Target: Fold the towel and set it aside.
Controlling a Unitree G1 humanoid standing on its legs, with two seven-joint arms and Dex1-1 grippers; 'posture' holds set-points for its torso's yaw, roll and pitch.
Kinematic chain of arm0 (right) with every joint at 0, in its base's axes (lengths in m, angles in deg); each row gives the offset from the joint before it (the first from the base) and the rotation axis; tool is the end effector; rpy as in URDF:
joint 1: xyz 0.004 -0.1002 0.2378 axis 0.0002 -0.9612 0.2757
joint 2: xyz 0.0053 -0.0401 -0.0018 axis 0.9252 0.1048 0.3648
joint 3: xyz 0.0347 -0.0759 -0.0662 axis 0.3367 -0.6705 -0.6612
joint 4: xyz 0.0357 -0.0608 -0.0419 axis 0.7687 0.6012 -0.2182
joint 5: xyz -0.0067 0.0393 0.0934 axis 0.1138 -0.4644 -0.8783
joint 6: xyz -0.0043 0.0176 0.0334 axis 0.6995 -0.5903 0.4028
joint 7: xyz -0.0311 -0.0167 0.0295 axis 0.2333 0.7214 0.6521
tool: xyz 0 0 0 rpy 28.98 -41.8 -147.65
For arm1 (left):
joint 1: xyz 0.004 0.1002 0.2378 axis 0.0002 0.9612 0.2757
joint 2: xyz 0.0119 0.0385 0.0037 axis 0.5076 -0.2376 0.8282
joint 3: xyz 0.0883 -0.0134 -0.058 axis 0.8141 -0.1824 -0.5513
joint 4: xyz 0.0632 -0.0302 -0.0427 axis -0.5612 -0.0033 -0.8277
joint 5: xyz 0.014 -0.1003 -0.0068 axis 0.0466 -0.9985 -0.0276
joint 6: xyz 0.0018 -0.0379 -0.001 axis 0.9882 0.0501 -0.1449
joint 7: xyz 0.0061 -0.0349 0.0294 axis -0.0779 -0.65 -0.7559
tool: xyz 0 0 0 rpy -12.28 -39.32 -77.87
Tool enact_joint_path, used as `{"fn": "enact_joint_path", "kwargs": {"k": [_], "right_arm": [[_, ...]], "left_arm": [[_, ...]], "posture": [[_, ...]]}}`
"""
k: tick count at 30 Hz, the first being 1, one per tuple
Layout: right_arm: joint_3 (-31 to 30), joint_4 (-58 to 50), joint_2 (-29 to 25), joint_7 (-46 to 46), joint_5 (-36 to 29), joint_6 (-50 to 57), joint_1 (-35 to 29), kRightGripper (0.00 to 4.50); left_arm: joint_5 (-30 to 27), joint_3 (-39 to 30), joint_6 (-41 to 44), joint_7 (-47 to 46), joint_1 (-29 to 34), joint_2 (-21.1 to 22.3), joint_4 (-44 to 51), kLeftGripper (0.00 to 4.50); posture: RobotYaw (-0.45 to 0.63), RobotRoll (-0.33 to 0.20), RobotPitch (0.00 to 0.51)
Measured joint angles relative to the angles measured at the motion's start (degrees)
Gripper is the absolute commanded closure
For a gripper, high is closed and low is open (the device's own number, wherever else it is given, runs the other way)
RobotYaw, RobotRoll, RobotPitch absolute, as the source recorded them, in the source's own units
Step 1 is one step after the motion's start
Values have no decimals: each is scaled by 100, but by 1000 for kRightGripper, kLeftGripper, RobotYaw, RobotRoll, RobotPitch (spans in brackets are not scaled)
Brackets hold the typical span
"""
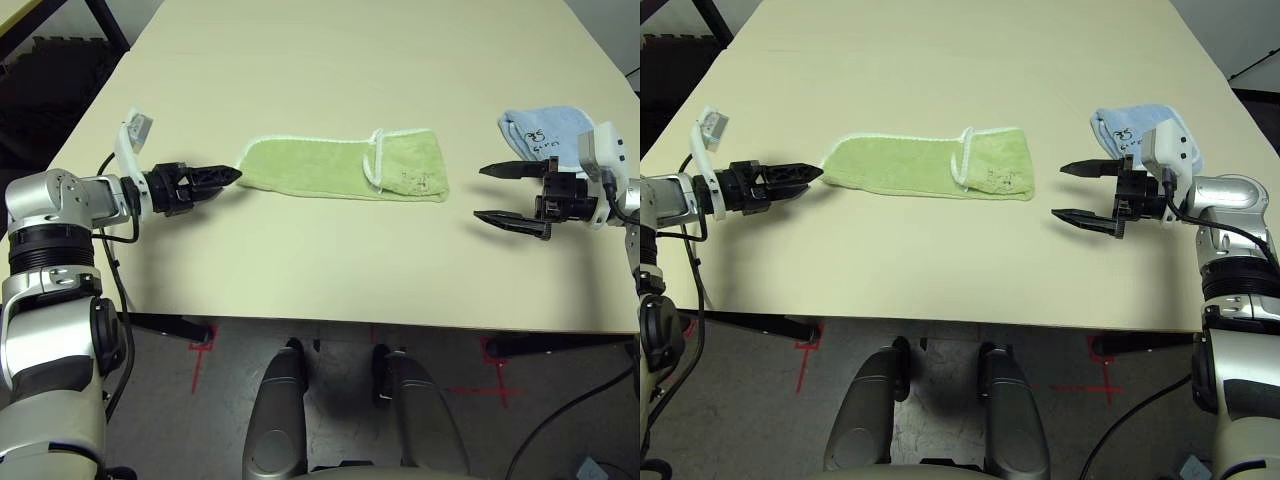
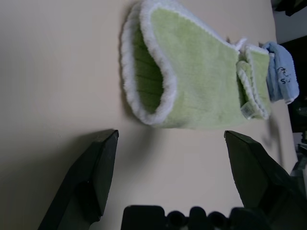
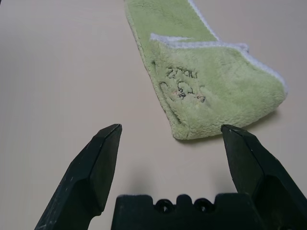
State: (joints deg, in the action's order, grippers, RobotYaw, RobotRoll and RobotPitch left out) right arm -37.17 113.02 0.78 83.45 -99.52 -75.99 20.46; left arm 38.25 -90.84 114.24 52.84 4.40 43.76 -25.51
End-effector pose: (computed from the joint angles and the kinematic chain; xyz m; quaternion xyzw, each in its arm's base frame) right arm 0.3027 -0.3273 0.1903 -0.2338 -0.0153 0.5312 0.8142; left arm 0.3090 0.3037 0.2068 -0.2740 0.2824 -0.2884 0.8729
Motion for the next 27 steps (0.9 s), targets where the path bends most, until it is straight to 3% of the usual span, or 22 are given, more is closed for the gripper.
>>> {"fn": "enact_joint_path", "kwargs": {"k": [14, 18, 27], "right_arm": [[-3, -69, 0, -60, 23, 19, -59, 19], [-3, -69, 0, -82, 44, 19, -59, 0], [-3, -121, 0, -99, 52, 36, -75, 0]], "left_arm": [[-119, -544, -326, -801, -367, -352, -720, 0], [-129, -586, -340, -850, -417, -409, -850, 1112], [-131, -736, -622, -1096, -533, -502, -1129, 4479]], "posture": [[1, 0, 211], [0, 0, 210], [3, 0, 215]]}}
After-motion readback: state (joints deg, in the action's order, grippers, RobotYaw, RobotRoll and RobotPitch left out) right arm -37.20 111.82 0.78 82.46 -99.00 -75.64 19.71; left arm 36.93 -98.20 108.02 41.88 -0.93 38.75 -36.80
